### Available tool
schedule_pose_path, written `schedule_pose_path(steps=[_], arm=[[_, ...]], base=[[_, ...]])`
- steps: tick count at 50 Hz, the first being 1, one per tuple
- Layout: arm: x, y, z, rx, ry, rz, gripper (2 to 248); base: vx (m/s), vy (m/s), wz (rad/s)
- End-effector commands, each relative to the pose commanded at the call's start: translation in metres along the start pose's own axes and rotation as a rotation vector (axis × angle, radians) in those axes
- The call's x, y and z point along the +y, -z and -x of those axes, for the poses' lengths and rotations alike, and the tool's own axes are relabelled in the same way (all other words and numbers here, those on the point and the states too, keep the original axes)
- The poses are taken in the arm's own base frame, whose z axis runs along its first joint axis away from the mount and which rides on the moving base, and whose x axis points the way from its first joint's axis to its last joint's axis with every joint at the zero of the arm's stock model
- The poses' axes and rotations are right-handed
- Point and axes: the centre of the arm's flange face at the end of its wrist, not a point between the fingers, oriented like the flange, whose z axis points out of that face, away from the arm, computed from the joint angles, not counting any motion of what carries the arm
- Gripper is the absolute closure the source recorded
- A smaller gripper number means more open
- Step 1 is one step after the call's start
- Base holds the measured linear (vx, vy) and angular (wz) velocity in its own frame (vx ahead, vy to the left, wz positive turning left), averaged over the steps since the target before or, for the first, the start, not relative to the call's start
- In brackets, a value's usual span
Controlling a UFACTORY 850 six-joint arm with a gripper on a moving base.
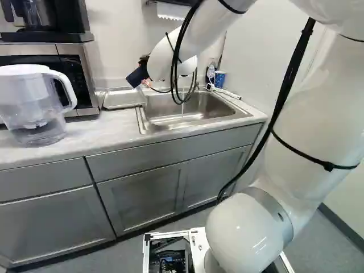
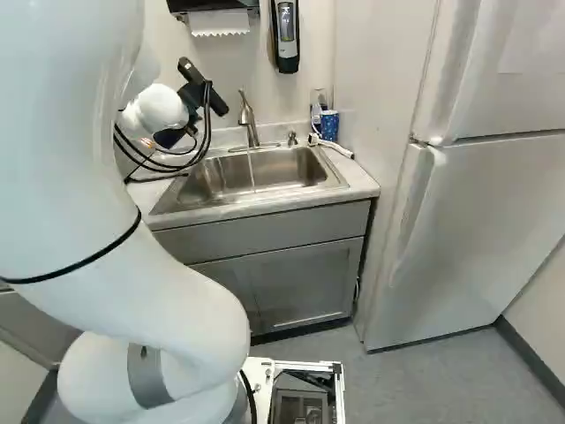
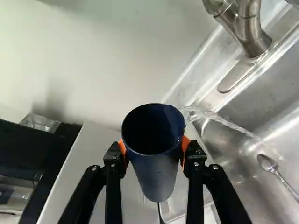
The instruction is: Rinse the cup and place it in the tray
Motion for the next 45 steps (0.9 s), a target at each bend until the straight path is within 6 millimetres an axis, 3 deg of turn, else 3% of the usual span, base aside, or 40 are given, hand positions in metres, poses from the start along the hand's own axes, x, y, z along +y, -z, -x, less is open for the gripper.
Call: schedule_pose_path(steps=[45], arm=[[0.0000, 0.0000, 0.0000, 0.000, -0.473, 0.000, 126]], base=[[0.000, 0.000, 0.000]])
